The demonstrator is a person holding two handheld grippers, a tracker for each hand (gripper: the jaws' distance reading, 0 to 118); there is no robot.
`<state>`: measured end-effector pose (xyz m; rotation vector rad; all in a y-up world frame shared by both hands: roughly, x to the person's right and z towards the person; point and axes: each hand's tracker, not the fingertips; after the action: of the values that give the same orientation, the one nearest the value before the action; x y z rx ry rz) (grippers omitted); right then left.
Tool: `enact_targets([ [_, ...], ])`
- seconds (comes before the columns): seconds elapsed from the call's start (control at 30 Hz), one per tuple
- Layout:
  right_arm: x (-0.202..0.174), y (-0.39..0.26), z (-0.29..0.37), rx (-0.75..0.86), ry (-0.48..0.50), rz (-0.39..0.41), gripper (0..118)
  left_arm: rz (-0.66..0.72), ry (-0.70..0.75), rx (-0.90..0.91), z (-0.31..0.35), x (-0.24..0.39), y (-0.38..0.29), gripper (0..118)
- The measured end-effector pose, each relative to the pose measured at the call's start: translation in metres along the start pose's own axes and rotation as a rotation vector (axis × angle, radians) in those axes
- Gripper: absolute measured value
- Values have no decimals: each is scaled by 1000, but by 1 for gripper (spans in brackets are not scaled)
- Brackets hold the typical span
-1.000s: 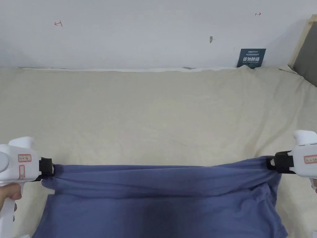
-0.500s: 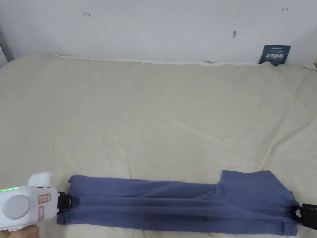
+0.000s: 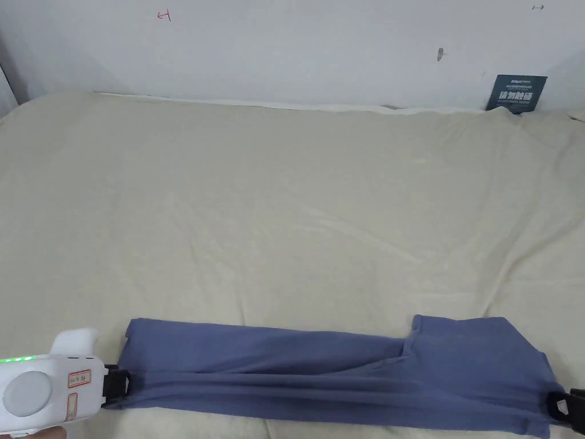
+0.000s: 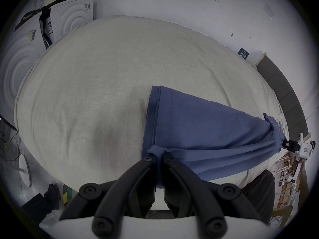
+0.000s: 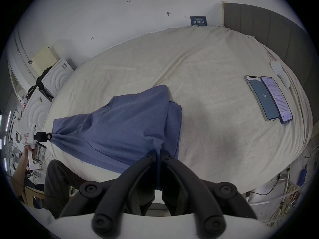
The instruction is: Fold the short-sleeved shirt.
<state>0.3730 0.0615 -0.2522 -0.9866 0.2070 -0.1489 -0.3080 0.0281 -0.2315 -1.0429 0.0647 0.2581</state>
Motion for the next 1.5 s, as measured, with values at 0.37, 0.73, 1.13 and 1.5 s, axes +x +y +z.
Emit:
enact_targets([
  [0.37,-20,-8,6,-20,-119,27,112,14,31,-6,38,-11,-7,116],
  [0.73,-90,-13,53,151,-92,-9,1,186,-73,99,61,-49,2,4],
  [1.13,-177,-2,52,270,-70,75,1,165,-264,4,21,-48,51,4],
  [1.5,-210,-20,27,198,39,58,1,269,-622,-178,-42,-77,58,118],
])
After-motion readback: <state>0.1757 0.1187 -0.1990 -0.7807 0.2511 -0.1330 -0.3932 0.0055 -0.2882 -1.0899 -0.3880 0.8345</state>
